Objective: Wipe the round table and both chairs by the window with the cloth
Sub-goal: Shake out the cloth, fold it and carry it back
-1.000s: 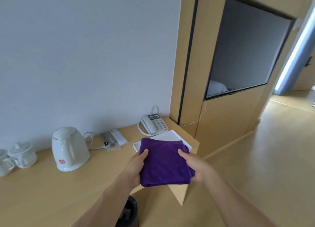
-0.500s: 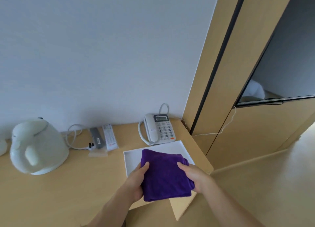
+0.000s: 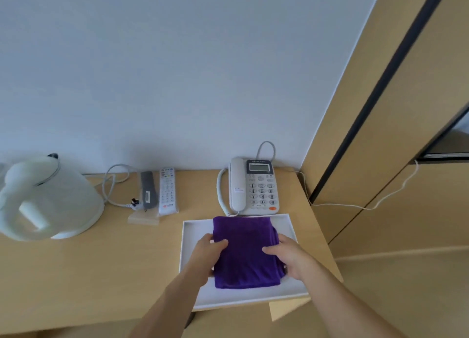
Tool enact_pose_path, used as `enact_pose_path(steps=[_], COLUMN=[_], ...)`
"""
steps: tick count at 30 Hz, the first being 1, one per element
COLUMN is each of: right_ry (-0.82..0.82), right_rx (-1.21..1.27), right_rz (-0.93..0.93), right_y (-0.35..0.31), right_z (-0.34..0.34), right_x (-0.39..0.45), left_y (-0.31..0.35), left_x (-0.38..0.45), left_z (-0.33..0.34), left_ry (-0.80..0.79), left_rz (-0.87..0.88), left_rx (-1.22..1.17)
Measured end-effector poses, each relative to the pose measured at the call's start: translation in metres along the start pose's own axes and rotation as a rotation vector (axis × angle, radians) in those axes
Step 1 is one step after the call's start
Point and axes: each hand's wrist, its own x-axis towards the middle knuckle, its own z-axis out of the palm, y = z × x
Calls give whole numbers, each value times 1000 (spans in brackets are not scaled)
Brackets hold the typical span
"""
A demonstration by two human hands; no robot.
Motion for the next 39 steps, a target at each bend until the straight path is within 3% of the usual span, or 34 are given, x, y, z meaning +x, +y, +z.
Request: enact_pose_path(steps=[5,13,18,22,25,39], right_ry=[28,148,219,149,29,11], right_rx=[-201,-530,-777,-1218,-1472,-1521], right_rz=[-61,-250,-505,-783,-760,-713], right_y=[9,14,15,17,19,16], right_z=[-2,-3,-11,-21,-27,-29], right_x=[7,5,3,12,23,27], left_y=[-8,-15,-21,-13,-14,-18], left_x=[-4,-5,-1,11,22,34], left_z=[2,5,-2,-18,-30,-37], left_ry=[168,298,386,83,-31,-64], left_rz=[85,275,549,752,705,717], left_rx=[381,668,1059,1341,1578,1761])
